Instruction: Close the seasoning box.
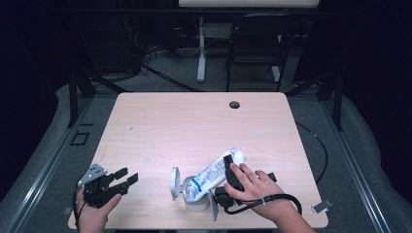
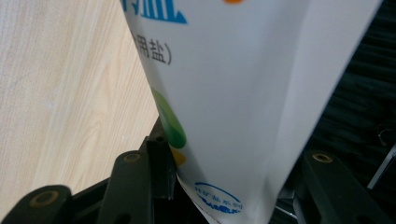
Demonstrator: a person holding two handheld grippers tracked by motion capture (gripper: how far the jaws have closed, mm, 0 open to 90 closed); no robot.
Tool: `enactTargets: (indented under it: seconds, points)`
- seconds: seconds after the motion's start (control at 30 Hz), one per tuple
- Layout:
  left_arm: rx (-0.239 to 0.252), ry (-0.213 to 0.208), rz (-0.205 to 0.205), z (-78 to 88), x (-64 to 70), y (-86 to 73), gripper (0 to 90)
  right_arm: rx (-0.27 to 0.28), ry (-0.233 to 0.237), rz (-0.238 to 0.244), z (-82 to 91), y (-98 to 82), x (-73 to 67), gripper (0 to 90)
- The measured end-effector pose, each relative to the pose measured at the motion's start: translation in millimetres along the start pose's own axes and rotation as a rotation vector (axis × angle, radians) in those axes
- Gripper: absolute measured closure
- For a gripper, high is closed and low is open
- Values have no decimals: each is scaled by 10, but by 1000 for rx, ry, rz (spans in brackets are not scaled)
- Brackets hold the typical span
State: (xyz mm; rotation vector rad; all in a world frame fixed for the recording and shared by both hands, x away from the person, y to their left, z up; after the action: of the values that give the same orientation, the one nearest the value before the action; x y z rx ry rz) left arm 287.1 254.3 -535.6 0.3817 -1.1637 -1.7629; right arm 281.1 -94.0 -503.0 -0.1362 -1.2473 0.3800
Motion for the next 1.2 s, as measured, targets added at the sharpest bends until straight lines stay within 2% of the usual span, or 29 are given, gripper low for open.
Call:
enactTargets:
  seconds: [0.2, 0.23, 1.2]
  points:
    - [2, 1, 1, -4, -3, -3, 475, 1, -1, 1, 1, 2, 3, 545]
    - [-1, 2, 0, -1, -7, -4, 475, -10, -4, 15, 12, 4, 15, 547]
    - [2, 3, 1, 2, -9, -1, 475, 7, -11, 10, 11, 16, 18, 568]
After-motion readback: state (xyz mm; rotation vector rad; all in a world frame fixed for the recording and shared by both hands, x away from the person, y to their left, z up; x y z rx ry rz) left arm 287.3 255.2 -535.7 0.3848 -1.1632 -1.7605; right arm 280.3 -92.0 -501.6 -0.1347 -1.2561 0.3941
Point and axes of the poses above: each handheld gripper's, and its own axes: z roughly backward along the jaws, y roughly out of its top, x roughly to its right, the point moved 4 cm from there along -z, roughly forward along the jaws
